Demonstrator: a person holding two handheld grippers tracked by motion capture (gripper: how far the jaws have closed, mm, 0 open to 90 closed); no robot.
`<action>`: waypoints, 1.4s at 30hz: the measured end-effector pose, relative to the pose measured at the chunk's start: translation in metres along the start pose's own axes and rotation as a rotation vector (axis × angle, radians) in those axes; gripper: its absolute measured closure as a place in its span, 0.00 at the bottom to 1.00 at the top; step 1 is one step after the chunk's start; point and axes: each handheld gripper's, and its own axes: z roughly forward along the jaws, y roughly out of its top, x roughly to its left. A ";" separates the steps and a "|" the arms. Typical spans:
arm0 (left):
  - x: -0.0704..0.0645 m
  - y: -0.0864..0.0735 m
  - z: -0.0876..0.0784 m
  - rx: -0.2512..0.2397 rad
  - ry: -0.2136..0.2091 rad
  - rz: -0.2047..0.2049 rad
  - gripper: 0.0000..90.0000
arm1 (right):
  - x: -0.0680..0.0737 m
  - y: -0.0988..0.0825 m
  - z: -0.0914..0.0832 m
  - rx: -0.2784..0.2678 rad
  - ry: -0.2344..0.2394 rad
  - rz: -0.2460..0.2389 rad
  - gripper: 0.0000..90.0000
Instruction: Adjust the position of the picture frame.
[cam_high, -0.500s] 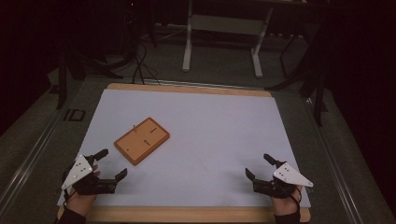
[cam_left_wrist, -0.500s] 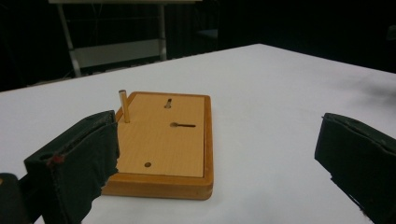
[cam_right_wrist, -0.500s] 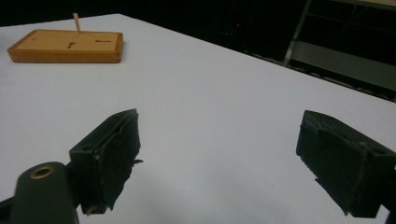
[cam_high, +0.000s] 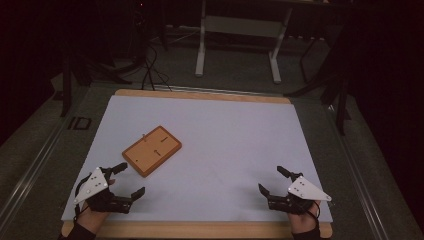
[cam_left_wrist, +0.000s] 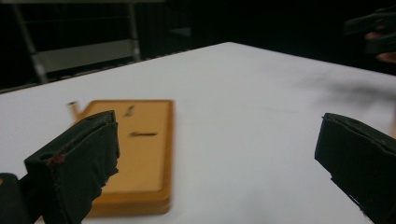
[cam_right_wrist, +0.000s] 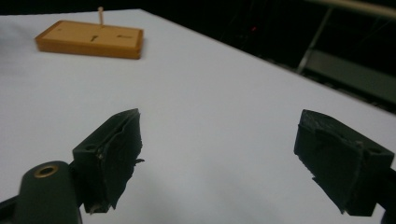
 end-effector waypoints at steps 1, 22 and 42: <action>-0.001 0.002 0.001 -0.001 -0.013 -0.001 0.00 | 0.001 0.000 0.001 0.010 0.004 0.002 0.16; 0.037 0.050 0.025 0.030 0.021 -0.059 0.00 | 0.009 0.010 -0.006 -0.081 -0.016 -0.019 0.15; 0.086 0.047 0.072 0.103 0.094 -0.075 0.05 | 0.005 0.007 -0.004 -0.080 0.033 0.045 0.15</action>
